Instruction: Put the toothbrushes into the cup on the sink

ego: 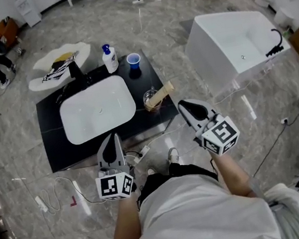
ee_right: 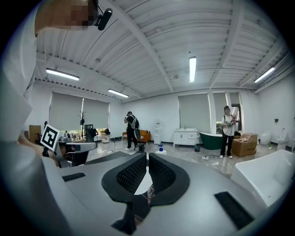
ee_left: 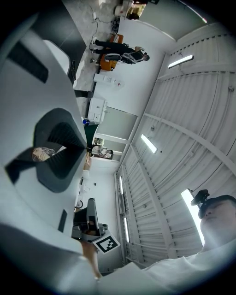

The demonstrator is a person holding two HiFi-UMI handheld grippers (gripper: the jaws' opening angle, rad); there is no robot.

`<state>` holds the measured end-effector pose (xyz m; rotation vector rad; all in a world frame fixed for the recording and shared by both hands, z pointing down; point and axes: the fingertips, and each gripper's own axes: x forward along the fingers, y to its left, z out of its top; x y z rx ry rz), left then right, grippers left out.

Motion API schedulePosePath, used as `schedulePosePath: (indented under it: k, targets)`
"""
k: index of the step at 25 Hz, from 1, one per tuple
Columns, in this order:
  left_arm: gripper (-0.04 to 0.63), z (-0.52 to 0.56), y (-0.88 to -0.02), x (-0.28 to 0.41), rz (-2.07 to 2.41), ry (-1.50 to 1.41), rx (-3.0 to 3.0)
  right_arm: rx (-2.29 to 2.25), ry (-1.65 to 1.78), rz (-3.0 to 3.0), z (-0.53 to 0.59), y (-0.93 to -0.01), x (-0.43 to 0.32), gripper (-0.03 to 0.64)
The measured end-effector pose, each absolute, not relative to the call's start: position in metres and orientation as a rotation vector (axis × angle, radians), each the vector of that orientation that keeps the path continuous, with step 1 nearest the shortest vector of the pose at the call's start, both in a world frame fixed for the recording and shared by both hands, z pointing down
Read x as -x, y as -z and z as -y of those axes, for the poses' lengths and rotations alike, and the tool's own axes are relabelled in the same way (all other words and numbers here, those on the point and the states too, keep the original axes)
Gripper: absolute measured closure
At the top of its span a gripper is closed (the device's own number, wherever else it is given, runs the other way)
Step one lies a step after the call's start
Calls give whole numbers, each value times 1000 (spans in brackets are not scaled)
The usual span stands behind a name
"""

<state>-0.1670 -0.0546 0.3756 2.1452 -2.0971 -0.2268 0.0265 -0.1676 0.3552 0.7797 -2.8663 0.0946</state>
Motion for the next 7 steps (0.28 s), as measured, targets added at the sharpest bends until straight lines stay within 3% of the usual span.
schedulePosePath:
  k: [7]
  targets:
    - [592,66,-365,161,2105,242,-2148,-790,-76,2872,178,-348,-35,572]
